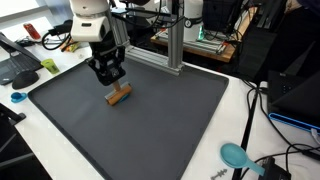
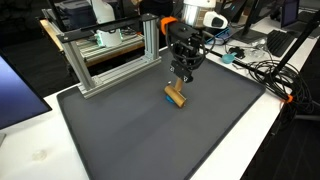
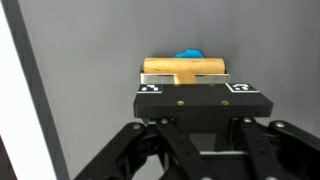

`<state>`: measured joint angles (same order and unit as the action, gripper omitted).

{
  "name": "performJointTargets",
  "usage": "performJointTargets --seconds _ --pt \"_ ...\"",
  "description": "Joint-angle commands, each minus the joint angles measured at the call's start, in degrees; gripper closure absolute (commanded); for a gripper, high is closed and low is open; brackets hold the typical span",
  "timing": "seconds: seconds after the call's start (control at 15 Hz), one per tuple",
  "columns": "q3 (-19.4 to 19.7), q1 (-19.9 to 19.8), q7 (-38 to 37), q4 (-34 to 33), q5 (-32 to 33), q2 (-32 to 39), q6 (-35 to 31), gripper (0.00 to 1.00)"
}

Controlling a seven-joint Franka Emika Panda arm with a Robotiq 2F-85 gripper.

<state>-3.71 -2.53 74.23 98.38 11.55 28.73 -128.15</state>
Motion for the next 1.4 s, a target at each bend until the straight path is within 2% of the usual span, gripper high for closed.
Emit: performJointTargets --seconds 0.0,0.4,0.87,1.33 --pt "-1.2 -0.2 0.5 3.0 -0.8 4.6 -9.3 0.78" --pt "-2.5 -0.8 6.2 2.7 -2.6 5.1 -7.5 0.78" --pt "-4.7 -2.3 16.6 2.4 -5.5 5.2 -4.5 0.78" --pt "-5.4 -3.5 25.6 3.7 -7.3 4.3 -4.1 0.78"
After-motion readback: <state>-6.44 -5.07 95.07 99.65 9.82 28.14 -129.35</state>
